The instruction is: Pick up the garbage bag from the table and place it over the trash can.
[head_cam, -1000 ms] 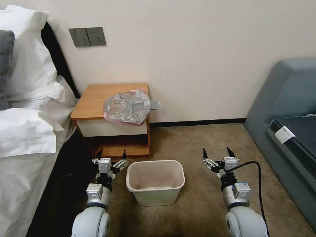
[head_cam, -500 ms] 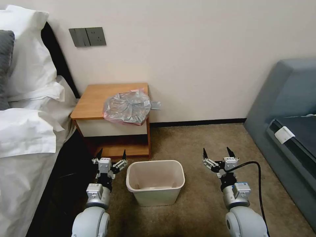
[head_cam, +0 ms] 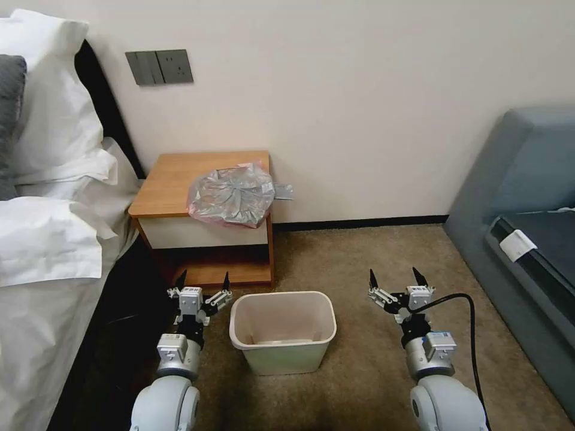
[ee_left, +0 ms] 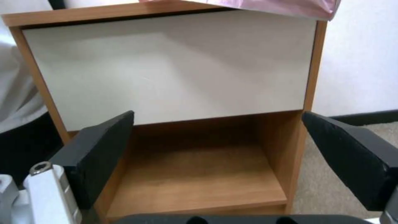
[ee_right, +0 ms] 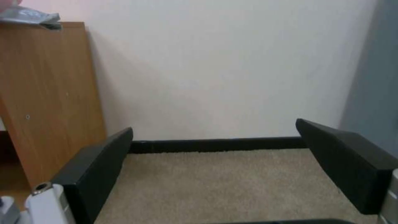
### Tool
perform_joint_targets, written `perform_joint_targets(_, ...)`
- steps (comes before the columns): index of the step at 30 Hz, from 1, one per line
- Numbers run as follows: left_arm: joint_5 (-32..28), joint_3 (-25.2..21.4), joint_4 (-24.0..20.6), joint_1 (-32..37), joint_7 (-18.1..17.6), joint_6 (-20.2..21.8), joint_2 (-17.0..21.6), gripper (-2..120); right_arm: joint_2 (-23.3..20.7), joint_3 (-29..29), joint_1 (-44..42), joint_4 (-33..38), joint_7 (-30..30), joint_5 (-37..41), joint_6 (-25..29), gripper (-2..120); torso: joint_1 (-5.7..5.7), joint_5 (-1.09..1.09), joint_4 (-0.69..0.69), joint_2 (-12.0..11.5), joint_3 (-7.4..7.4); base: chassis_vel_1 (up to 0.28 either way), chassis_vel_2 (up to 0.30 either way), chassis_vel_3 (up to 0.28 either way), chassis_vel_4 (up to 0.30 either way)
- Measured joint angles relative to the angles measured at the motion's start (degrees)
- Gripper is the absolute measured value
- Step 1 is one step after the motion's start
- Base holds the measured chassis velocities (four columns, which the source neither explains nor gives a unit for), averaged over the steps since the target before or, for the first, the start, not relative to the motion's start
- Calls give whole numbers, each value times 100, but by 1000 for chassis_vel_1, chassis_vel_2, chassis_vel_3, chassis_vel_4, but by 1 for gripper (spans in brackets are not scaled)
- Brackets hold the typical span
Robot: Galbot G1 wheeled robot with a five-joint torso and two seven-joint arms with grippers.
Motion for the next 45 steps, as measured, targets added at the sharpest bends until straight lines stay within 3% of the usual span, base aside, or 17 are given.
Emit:
perform_joint_targets(15,-77,-5,-204,90,-23,61,2,100,20,1,-106,204,10,3,-63,100,0,-1,0,0,0,0,0,0,0)
perform_joint_targets(25,-493,-84,-1250,525,-308,400,62,100,136,-25,-587,1260,131,82,-435,100,0,0,0,0,0,0,0,0,0)
perform_joint_targets(27,-695,-119,-1719,735,-478,590,102,100,188,-38,-791,1711,197,136,-633,100,0,-1,0,0,0,0,0,0,0)
perform_joint_targets(33,-995,-179,-2437,1045,-734,871,166,100,266,-63,-1108,2415,296,217,-934,100,0,0,0,0,0,0,0,0,0)
perform_joint_targets(35,-1196,-222,-2821,1258,-847,1059,207,100,159,-225,-1139,2571,431,589,-1289,100,0,2,1,1,-1,0,0,0,0)
perform_joint_targets(37,-1261,-237,-2837,1332,-852,1143,221,100,70,-282,-1080,2541,481,748,-1397,100,0,7,1,0,0,0,0,0,0)
perform_joint_targets(38,-1280,-253,-2838,1347,-852,1145,229,100,14,-311,-1049,2522,505,858,-1459,100,0,-6,2,0,-1,0,0,0,0)
perform_joint_targets(45,-1262,-285,-2792,1384,-770,1121,232,100,-183,-354,-887,2425,555,1139,-1570,100,0,2,0,0,0,0,0,0,0)
